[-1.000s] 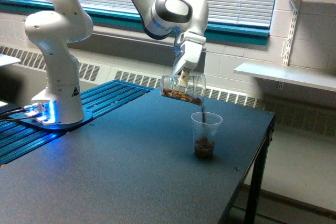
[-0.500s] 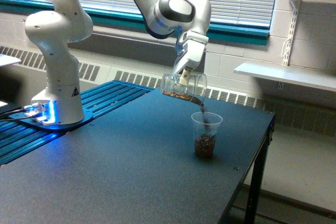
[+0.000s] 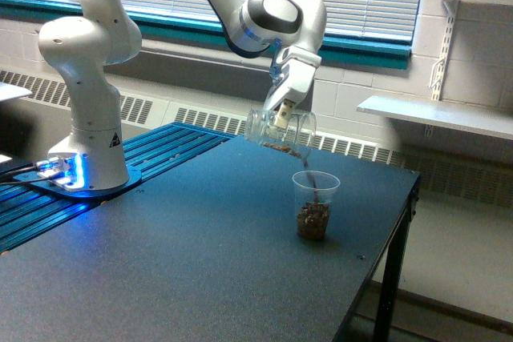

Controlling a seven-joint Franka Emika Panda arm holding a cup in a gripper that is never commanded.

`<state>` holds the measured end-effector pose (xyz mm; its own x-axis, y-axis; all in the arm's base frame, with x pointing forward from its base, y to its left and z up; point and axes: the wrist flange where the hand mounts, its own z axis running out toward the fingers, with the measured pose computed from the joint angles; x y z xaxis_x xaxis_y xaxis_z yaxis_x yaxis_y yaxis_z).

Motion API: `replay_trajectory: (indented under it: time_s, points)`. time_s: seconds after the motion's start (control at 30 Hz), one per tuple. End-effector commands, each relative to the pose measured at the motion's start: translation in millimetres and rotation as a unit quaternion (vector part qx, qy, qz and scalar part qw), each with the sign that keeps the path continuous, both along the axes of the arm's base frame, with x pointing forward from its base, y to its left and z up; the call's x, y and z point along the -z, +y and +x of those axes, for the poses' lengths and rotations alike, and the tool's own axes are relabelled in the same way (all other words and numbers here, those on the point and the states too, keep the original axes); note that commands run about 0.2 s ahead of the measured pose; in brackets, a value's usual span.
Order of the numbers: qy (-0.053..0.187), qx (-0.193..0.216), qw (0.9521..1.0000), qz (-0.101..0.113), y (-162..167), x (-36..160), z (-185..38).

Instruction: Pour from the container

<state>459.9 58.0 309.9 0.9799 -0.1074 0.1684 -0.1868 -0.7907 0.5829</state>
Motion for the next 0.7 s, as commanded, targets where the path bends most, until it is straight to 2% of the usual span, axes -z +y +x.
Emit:
replay_trajectory:
  time_s: [0.03, 0.23, 0.53, 0.6, 0.7]
  points:
    - [0.012, -0.002, 0.9999, -0.006, 3.7, -2.2, 3.1]
    - [0.016, 0.004, 0.9998, -0.013, 4.9, -3.0, 4.3]
    - [0.021, 0.008, 0.9997, -0.001, 4.5, -1.0, 4.2]
    - [0.024, 0.008, 0.9996, 0.007, 2.9, 0.3, 3.8]
    - [0.018, 0.011, 0.9998, 0.006, 3.3, 0.0, 3.1]
